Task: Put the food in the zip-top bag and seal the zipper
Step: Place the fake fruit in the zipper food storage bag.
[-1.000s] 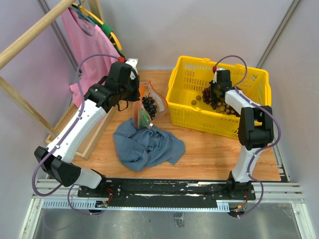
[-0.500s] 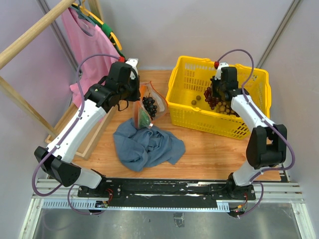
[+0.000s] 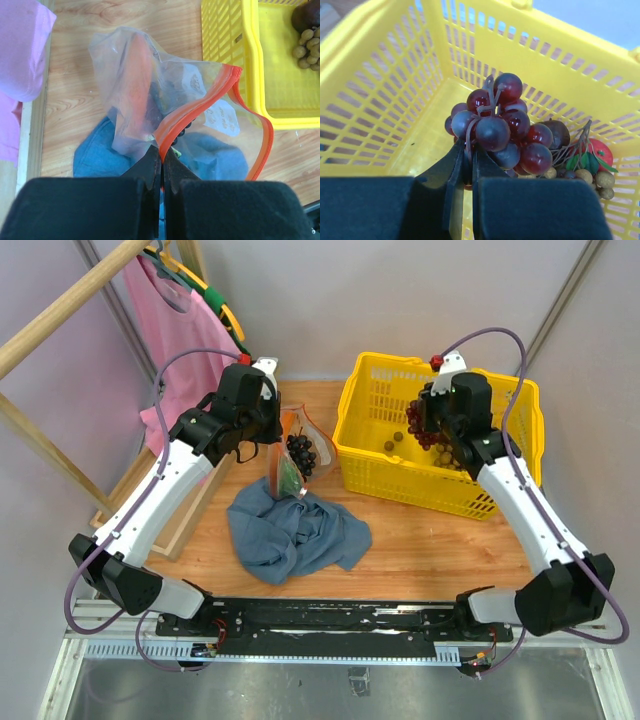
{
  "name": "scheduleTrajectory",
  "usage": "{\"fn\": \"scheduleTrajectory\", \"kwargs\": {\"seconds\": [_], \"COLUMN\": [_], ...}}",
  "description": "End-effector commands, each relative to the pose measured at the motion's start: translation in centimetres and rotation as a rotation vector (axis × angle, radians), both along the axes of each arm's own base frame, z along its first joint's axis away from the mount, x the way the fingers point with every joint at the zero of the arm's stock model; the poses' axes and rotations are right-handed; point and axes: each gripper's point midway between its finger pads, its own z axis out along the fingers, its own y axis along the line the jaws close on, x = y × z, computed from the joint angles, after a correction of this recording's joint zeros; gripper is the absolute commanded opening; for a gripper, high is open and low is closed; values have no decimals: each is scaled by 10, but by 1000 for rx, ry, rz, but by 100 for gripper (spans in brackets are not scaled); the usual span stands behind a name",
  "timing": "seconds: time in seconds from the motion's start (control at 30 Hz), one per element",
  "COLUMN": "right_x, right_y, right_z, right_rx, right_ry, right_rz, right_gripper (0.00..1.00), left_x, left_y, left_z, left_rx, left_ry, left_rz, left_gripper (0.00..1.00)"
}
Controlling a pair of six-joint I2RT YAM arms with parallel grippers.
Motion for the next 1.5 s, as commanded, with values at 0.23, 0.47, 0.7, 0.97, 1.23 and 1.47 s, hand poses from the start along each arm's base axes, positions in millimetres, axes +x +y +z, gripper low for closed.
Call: {"fn": "scheduleTrajectory", "kwargs": {"seconds": [0.23, 0.47, 0.7, 0.97, 1.23, 1.47], "right_x": [-56, -95, -120, -131, -125, -117], "right_y": [56, 121, 179, 230, 264, 276], "right_z": [123, 172, 197, 176, 101, 47], "right_rx": [58, 193, 288, 354, 292, 235], "right_ry": [-250, -346, -419, -437, -378, -284], "right_rz": [187, 377, 506, 624, 714, 730], "right_gripper": [1, 1, 1, 1, 1, 1], "left_x": [7, 7, 6, 5, 3, 3], "left_y": [-6, -8, -8, -11, -13, -15], "left_z": [13, 13, 14, 14, 14, 16], "left_rx": [-52, -59, -63, -76, -92, -102], "left_ry": [-46, -45, -44, -36, -34, -39], "left_rz": [-6, -9, -9, -15, -26, -33], "left_gripper": [0, 0, 0, 0, 0, 0]}}
